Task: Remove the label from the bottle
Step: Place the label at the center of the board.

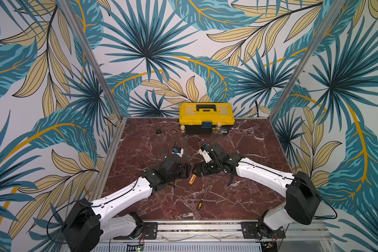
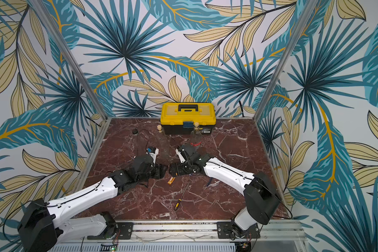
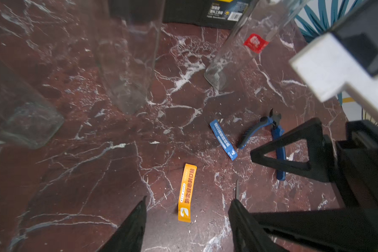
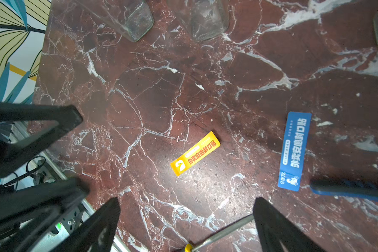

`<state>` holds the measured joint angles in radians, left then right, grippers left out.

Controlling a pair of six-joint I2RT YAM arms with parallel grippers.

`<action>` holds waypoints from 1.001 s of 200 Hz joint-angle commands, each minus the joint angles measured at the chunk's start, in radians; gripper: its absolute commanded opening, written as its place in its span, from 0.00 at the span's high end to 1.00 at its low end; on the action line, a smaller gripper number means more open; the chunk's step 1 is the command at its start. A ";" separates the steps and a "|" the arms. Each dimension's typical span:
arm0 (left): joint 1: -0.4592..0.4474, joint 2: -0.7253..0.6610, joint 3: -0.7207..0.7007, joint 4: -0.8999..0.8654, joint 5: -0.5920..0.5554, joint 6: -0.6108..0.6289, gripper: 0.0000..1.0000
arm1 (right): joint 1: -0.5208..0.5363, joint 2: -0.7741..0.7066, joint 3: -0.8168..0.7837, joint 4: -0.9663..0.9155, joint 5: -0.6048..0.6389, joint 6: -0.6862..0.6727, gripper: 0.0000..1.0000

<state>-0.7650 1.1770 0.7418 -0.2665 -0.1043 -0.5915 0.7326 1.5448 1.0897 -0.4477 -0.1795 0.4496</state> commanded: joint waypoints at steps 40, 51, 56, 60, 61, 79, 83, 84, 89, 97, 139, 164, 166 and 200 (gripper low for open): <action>-0.003 -0.053 0.038 0.014 -0.020 0.023 0.38 | -0.050 -0.149 0.003 -0.156 0.127 -0.003 0.06; -0.004 -0.044 0.059 0.015 -0.016 0.029 0.38 | -0.078 -0.176 0.012 -0.183 0.156 -0.003 0.06; -0.003 -0.041 0.072 0.015 -0.015 0.033 0.38 | -0.087 -0.188 0.019 -0.197 0.170 -0.005 0.06; -0.003 -0.038 0.081 0.015 -0.012 0.036 0.37 | -0.096 -0.196 0.024 -0.208 0.180 -0.007 0.06; -0.003 -0.037 0.083 0.016 -0.011 0.037 0.37 | -0.098 -0.198 0.025 -0.210 0.184 -0.008 0.06; -0.003 -0.014 0.138 0.016 0.008 0.062 0.37 | -0.131 -0.235 0.046 -0.246 0.226 -0.026 0.06; -0.003 -0.009 0.151 0.015 0.011 0.067 0.37 | -0.136 -0.242 0.049 -0.251 0.235 -0.030 0.06; -0.003 -0.007 0.154 0.015 0.013 0.068 0.37 | -0.138 -0.243 0.050 -0.252 0.238 -0.031 0.06; -0.003 -0.002 0.170 0.015 0.018 0.074 0.37 | -0.143 -0.252 0.052 -0.256 0.257 -0.037 0.06; -0.003 0.007 0.199 0.015 0.023 0.084 0.37 | -0.155 -0.266 0.054 -0.263 0.291 -0.037 0.06; -0.003 0.116 0.364 0.016 0.087 0.154 0.35 | -0.247 -0.286 0.035 -0.270 0.331 0.037 0.04; -0.004 0.201 0.458 0.025 0.121 0.189 0.34 | -0.282 -0.284 0.037 -0.265 0.327 0.057 0.01; -0.003 0.207 0.465 0.027 0.124 0.195 0.34 | -0.285 -0.283 0.039 -0.266 0.326 0.058 0.00; -0.003 0.311 0.596 0.067 0.145 0.279 0.30 | -0.316 -0.275 0.045 -0.244 0.301 0.057 0.01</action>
<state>-0.7670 1.4376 1.2472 -0.2478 0.0051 -0.4011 0.4324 1.2659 1.1305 -0.6865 0.1261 0.4896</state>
